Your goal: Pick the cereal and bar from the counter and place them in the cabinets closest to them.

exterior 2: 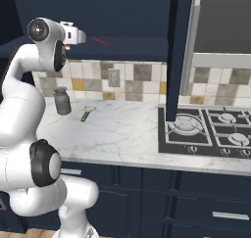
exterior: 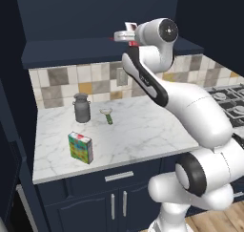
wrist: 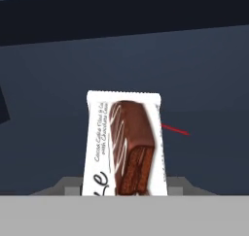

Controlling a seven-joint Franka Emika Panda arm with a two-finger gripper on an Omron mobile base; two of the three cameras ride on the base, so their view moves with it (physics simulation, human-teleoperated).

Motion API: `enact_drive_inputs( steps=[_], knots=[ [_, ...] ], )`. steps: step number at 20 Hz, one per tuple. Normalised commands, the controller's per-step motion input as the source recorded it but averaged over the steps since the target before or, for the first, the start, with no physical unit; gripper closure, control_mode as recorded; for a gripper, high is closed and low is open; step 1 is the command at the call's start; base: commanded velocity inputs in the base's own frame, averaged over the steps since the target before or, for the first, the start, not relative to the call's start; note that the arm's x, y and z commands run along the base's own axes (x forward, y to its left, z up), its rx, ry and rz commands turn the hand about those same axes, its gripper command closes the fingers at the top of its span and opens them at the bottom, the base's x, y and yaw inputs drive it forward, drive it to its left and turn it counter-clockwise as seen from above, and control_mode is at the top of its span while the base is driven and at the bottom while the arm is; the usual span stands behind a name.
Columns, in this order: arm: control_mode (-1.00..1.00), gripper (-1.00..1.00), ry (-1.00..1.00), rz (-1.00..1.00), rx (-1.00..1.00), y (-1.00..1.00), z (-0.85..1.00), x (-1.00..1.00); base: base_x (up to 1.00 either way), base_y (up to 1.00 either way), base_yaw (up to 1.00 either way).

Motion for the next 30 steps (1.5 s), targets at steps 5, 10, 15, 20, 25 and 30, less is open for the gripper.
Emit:
enact_drive_inputs(
  steps=[5,10,15,20,25,30],
  knots=[
    [-1.0,1.0,0.0,0.04,0.0,0.1,0.0,0.46,0.0,0.0,0.0],
    [-1.0,1.0,0.0,0.04,0.0,0.06,0.0,0.53,0.0,0.0,0.0],
    [-1.0,1.0,0.0,0.03,-0.02,0.07,0.0,0.56,0.0,0.0,0.0],
    [-1.0,1.0,0.0,0.03,-0.02,0.08,0.0,0.53,0.0,0.0,0.0],
    [-1.0,-1.0,0.0,0.01,-0.01,0.1,0.04,0.29,0.0,0.0,0.0],
    [-1.0,-1.0,0.02,0.0,-0.01,0.07,0.19,-0.01,0.0,0.0,0.0]
  ],
)
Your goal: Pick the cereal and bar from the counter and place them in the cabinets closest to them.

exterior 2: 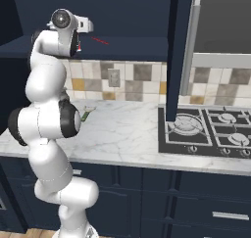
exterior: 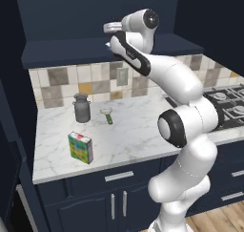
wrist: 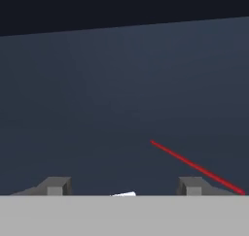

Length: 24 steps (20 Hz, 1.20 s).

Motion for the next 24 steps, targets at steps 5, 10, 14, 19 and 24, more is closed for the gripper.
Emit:
enact_drive_inputs(
  steps=[5,10,14,19,24],
  knots=[
    [-1.0,-1.0,0.05,0.0,-0.02,0.12,0.18,-0.18,0.0,0.0,0.0],
    [-1.0,-1.0,0.05,0.0,-0.01,0.15,0.19,-0.6,0.0,0.0,0.0],
    [-1.0,-1.0,0.02,0.04,-0.06,0.04,-0.03,-0.92,0.0,0.0,0.0],
    [-1.0,-1.0,0.0,0.1,-0.09,0.0,-0.26,-1.0,0.0,0.0,0.0],
    [-1.0,-1.0,0.02,0.15,-0.09,0.01,-0.39,-0.98,0.0,0.0,0.0]
  ],
)
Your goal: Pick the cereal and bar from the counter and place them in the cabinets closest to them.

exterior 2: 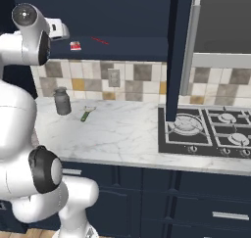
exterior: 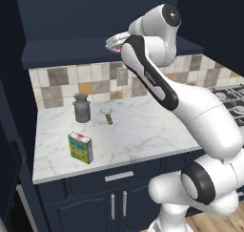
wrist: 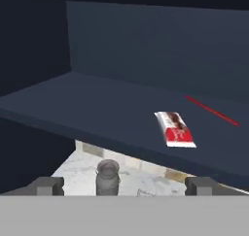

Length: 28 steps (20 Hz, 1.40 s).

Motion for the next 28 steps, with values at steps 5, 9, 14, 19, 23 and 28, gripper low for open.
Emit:
enact_drive_inputs(
  steps=[5,9,14,19,23,28],
  knots=[
    [-1.0,-1.0,0.05,0.17,-0.1,0.13,-0.44,-0.66,0.0,0.0,0.0],
    [-1.0,-1.0,0.06,0.15,-0.11,0.24,-0.34,-0.28,0.0,0.0,0.0],
    [-1.0,-1.0,0.07,0.09,-0.11,0.32,-0.4,-0.14,0.0,0.0,0.0],
    [-1.0,-1.0,0.09,0.08,-0.1,0.29,-0.47,-0.13,0.0,0.0,0.0],
    [-1.0,-1.0,0.07,0.06,-0.09,0.23,-0.52,-0.1,0.0,0.0,0.0],
    [-1.0,-1.0,0.05,0.05,-0.09,0.24,-0.5,0.0,0.0,0.0,0.0]
  ],
)
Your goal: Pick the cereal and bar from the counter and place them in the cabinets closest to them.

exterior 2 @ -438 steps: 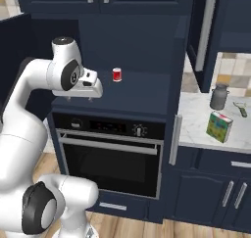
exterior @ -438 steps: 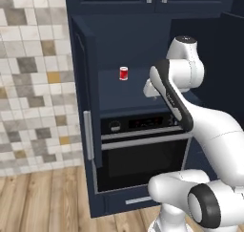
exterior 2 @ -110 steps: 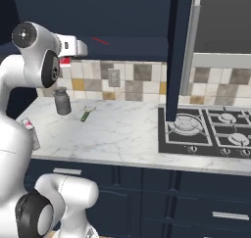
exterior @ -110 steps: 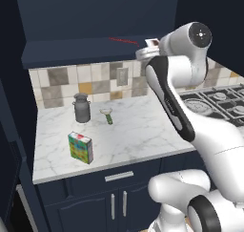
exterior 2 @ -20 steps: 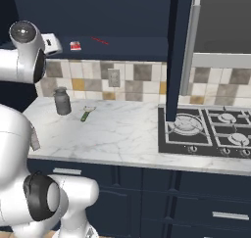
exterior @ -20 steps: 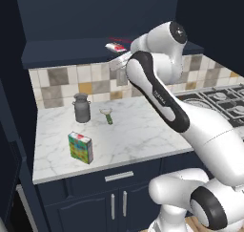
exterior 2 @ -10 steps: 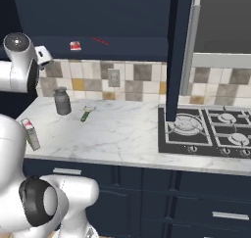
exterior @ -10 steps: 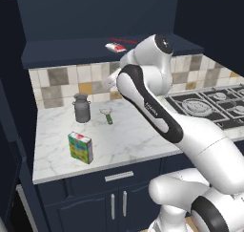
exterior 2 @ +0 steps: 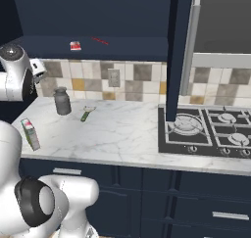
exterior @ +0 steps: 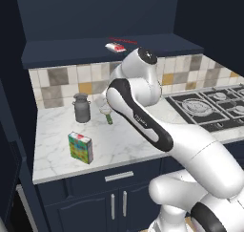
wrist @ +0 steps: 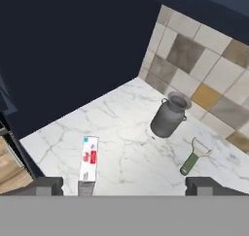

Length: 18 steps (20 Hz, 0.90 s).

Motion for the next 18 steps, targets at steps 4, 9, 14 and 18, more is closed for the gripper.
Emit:
enact_drive_inputs(
  steps=[4,9,14,18],
  knots=[
    [-1.0,-1.0,0.04,0.04,-0.07,0.25,-0.47,0.0,0.0,0.0,0.0],
    [-1.0,-1.0,0.03,0.04,-0.06,0.23,-0.45,0.03,0.0,0.0,0.0],
    [-1.0,-1.0,0.03,0.03,-0.04,0.21,-0.43,0.04,0.0,0.0,0.0],
    [-1.0,-1.0,0.04,0.02,-0.05,0.18,-0.41,0.0,0.0,0.0,0.0]
  ],
)
